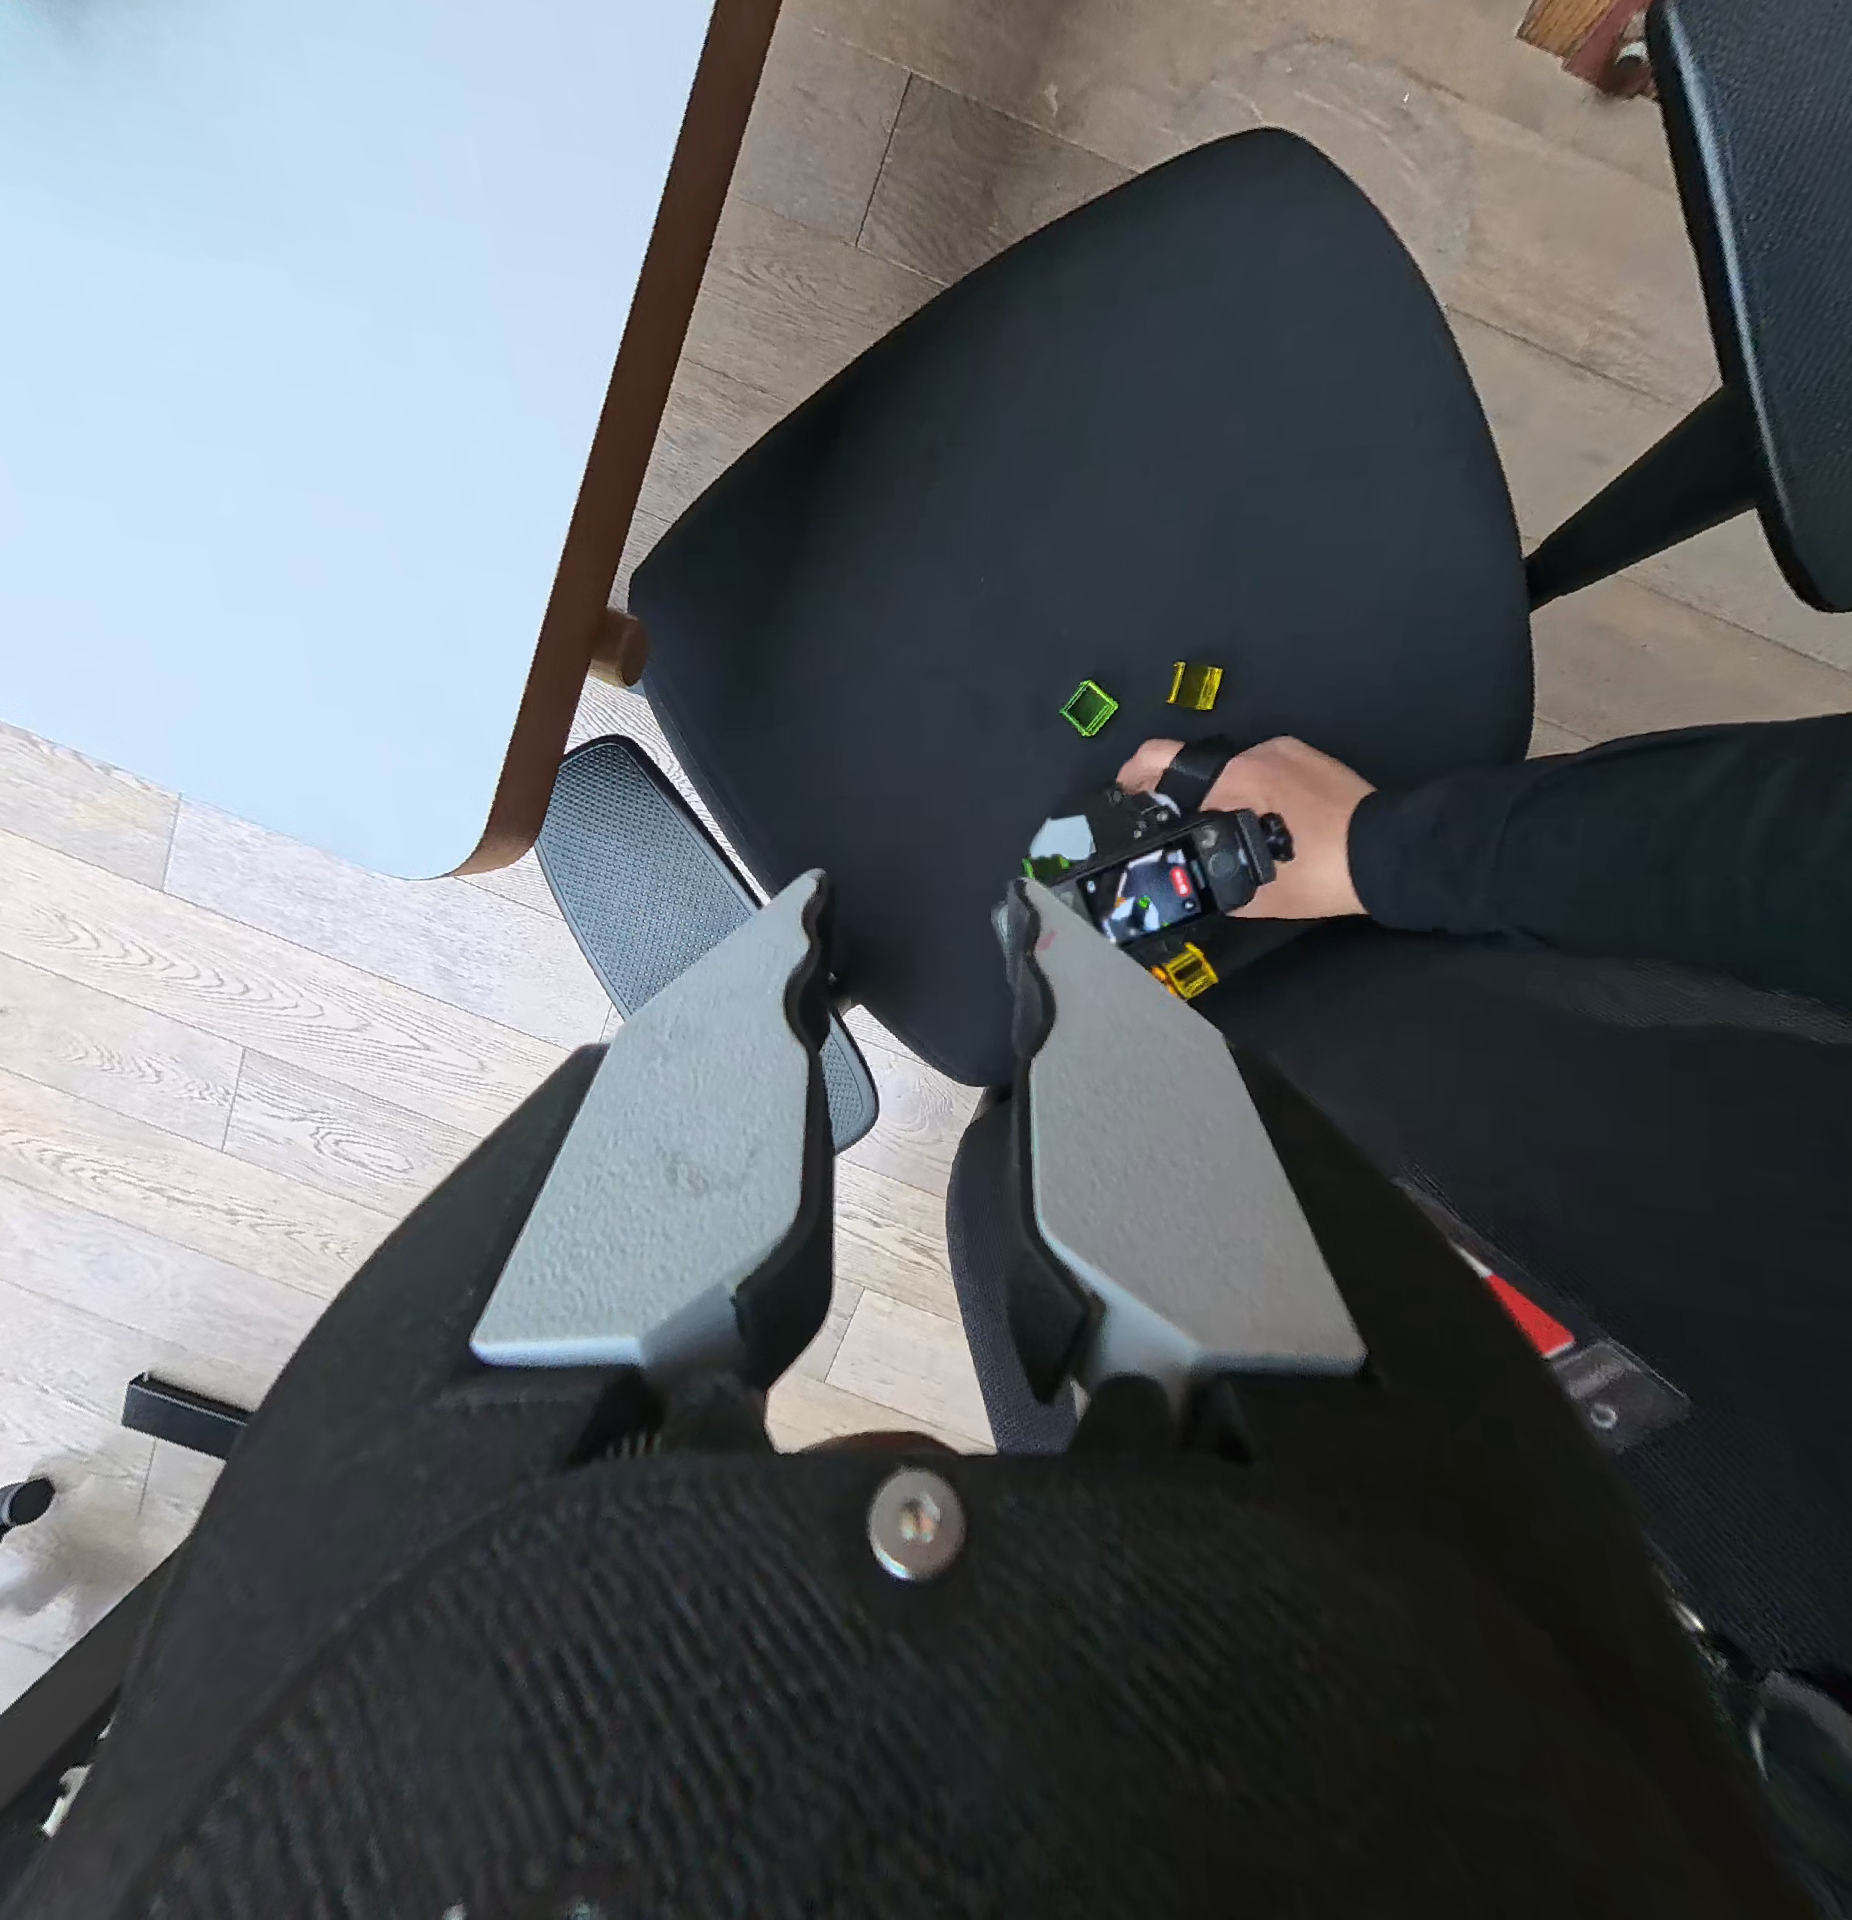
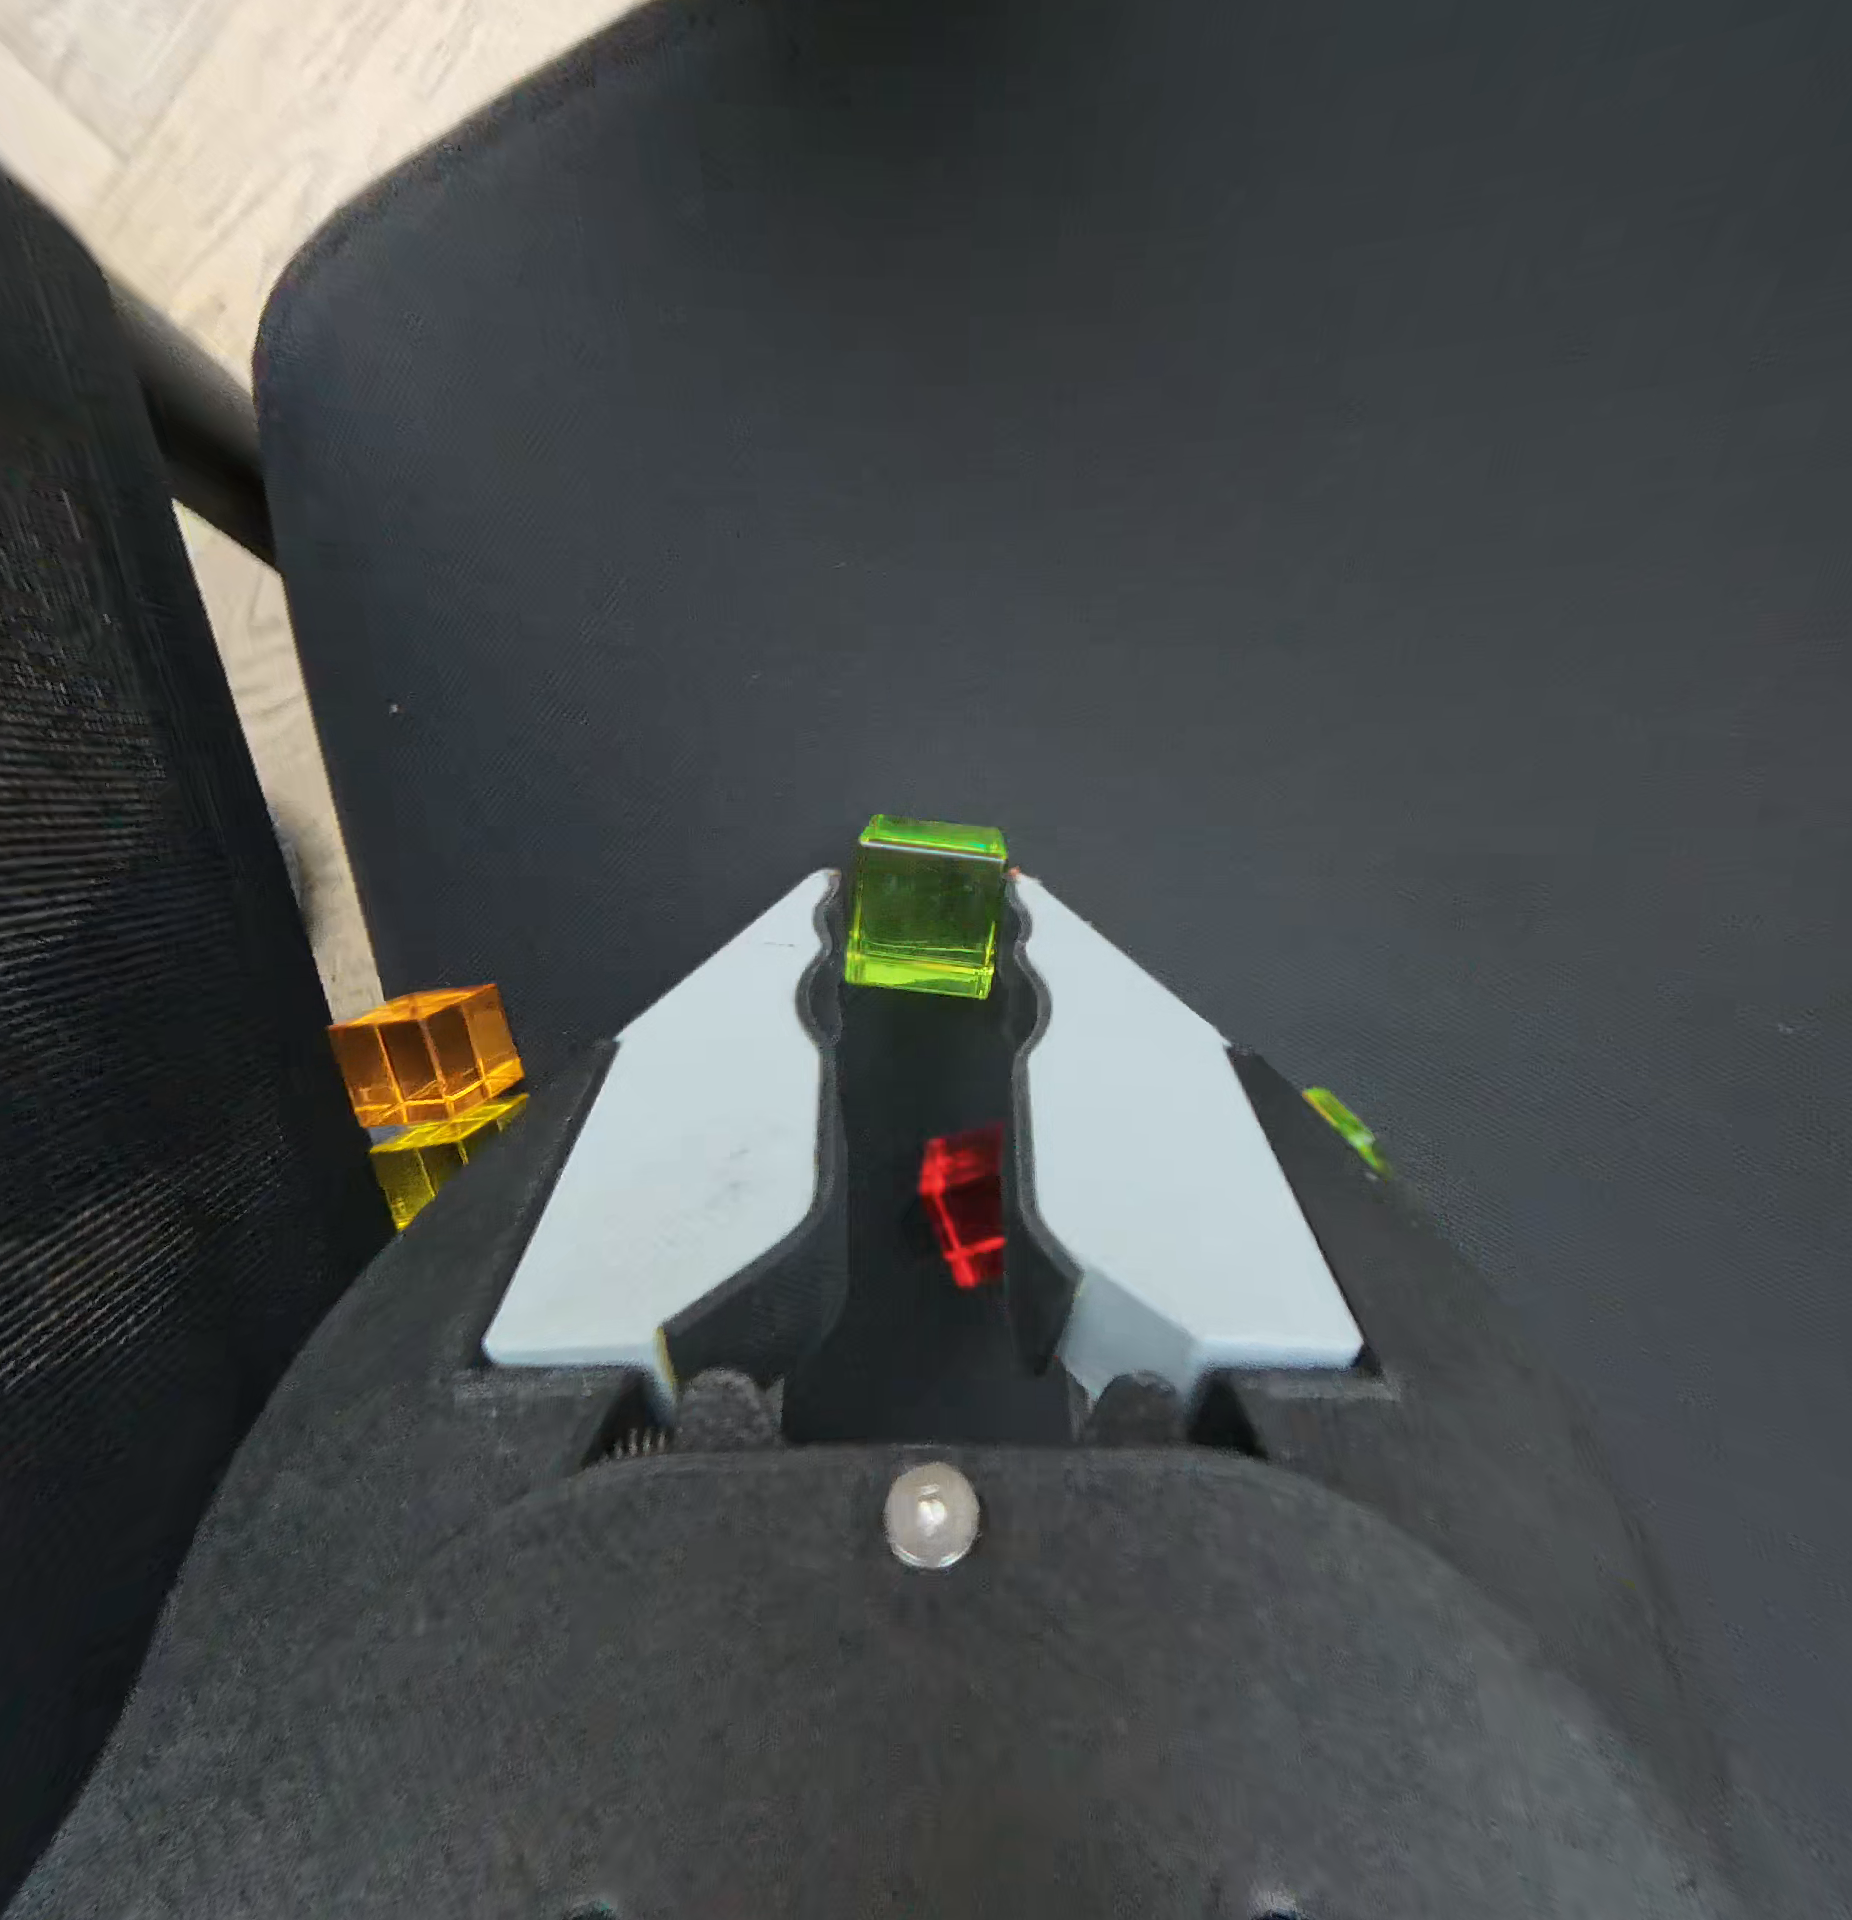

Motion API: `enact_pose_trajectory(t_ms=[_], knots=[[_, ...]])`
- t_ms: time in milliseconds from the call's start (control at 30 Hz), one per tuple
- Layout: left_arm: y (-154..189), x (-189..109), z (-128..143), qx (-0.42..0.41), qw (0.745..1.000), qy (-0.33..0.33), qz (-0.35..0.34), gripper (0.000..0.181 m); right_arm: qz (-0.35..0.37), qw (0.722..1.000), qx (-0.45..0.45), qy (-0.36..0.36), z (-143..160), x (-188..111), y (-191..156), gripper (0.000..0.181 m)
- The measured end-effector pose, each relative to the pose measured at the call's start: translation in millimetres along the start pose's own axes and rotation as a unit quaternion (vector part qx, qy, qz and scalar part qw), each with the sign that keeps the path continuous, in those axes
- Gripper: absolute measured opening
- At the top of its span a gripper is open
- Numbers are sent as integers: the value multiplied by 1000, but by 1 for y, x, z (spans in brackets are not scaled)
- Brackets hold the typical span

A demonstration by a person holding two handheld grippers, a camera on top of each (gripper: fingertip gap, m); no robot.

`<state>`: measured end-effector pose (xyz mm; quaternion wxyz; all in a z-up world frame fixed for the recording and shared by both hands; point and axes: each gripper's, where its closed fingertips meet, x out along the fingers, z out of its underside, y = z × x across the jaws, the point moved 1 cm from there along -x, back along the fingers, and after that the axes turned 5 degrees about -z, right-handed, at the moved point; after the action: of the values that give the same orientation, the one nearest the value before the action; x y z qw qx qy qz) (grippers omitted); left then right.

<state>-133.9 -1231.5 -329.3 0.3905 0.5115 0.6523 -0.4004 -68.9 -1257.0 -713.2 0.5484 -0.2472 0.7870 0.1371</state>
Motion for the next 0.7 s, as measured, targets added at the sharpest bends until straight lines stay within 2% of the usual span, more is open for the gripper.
enact_pose_trajectory(t_ms=[133, 233, 400, 500, 600, 667, 700], knots=[[3, -1, -1, 6, 1000, 2, 0, 30, 28, 998, 49, 26, -3, -31, 33, 27], [9, 0, -2, 18, 1000, 2, 1, 30, 54, 994, 90, 26, 8, -46, 61, 27], [17, 0, -3, 40, 999, 0, -2, 30, 97, 988, 119, 11, 24, -57, 103, 27], [22, 2, -2, 45, 999, -4, 3, 30, 94, 986, 136, -9, 30, -55, 116, 28], [25, 3, -2, 59, 998, -7, -4, 30, 57, 984, 167, -18, 33, -56, 110, 40], [28, 4, -3, 62, 998, -8, -1, 30, 42, 983, 179, -22, 32, -68, 105, 61], [29, 5, -3, 64, 998, -9, 1, 30, 40, 982, 185, -25, 32, -77, 103, 64]])
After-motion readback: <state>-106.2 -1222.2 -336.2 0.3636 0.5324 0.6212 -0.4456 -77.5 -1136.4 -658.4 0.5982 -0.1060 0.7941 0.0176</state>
